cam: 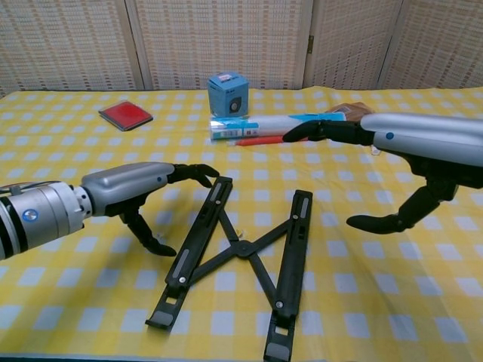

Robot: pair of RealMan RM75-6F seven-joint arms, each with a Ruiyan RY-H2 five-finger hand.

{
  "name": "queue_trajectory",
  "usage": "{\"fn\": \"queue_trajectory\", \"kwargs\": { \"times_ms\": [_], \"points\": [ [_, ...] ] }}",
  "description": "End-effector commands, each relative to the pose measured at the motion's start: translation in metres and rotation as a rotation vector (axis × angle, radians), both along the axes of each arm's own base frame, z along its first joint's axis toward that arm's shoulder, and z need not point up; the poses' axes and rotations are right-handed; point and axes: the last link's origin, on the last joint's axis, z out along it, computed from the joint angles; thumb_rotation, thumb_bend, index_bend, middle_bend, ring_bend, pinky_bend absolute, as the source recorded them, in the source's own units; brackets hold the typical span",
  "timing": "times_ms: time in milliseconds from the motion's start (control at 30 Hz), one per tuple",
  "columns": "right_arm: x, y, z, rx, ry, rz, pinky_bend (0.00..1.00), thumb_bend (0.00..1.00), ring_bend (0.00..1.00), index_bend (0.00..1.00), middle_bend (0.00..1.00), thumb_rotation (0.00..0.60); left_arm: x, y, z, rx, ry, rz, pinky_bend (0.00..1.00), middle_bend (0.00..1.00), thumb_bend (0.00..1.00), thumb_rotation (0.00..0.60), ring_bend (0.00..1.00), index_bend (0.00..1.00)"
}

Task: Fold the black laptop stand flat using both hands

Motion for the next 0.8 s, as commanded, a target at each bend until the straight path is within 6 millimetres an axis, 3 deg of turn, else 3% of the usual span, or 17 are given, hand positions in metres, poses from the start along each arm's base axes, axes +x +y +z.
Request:
{"fn": "queue_trajectory", "kwargs": {
  "times_ms": [33, 300, 800],
  "points": [
    [-0.002, -0.002, -0.004, -0.064, 0.063, 0.077, 0.00, 0.38, 0.06, 0.00, 0.11, 0.600, 0.000, 0.017, 0.005, 0.083, 0.043, -0.028, 0.01, 0.16, 0.16, 0.600, 0.07, 0.04],
    [0.000, -0.002, -0.031, -0.170, 0.202, 0.213, 0.18, 0.37, 0.17, 0.04, 0.24, 0.600, -0.001, 0.044, -0.002, 0.188, 0.088, -0.060, 0.01, 0.10, 0.16, 0.600, 0.02, 0.00],
    [0.000, -0.004, -0.081, -0.291, 0.280, 0.338, 0.41, 0.26, 0.42, 0.24, 0.47, 0.600, 0.007, 0.054, -0.026, 0.161, 0.082, -0.053, 0.00, 0.04, 0.13, 0.600, 0.00, 0.00]
  ]
}}
